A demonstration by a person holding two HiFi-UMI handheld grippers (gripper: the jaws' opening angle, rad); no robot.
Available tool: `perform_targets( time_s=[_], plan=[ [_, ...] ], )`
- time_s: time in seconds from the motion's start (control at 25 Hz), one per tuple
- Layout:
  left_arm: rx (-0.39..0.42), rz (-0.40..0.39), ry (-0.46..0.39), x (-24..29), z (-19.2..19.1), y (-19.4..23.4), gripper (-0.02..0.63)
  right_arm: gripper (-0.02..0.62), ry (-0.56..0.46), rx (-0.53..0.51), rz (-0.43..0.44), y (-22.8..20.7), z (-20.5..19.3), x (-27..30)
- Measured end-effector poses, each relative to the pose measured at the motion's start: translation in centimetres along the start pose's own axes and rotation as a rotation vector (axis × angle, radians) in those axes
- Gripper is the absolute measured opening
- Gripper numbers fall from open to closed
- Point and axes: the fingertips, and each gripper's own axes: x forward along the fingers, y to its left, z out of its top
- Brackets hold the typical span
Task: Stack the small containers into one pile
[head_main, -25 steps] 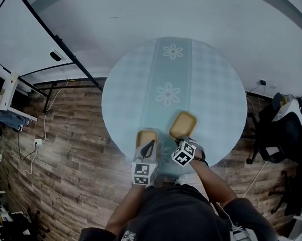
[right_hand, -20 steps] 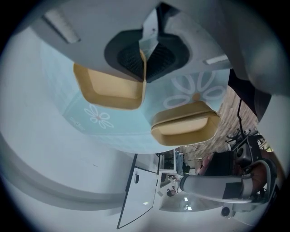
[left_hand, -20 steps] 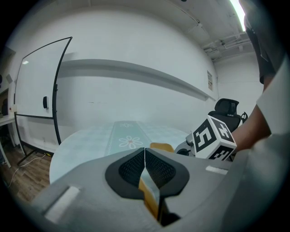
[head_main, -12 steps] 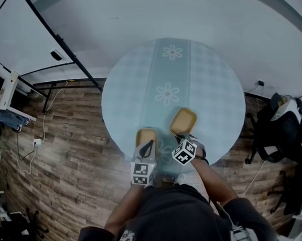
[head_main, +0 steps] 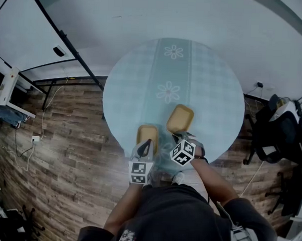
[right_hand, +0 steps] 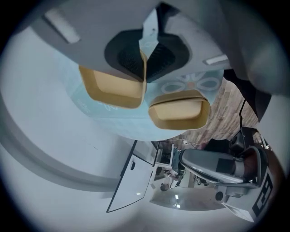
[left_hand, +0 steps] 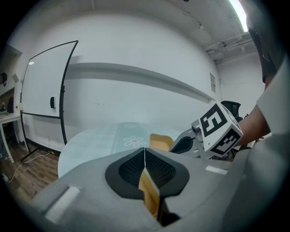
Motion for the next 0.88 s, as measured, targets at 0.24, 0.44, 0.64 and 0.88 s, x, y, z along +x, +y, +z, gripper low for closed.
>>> perform_targets(
  time_s=[0.24, 0.44, 0.64, 0.88],
  plan=[
    [-0.047, 0.075, -0.004, -2.3, -1.3, 2.7, 0.006, 0.015, -0.051, -0.044, 0.029, 2.4, 3.1, -1.4],
    [-0.09, 0.144, 0.009, -4.4, -2.7, 5.4, 0.006, 0.015, -0.102, -0.093, 0.053, 4.4, 6.3, -2.5],
    [-0.114, 0.204, -0.009, -5.9, -3.2, 7.3, 0.006, 0.015, -0.132, -0.15, 0.09, 6.7, 8.3, -2.7],
    [-0.149, 0.252, -0.003, -7.9, -4.0, 9.2, 0.006, 0.015, -0.141, -0.19, 0.148, 9.9, 10.0, -2.4]
  ],
)
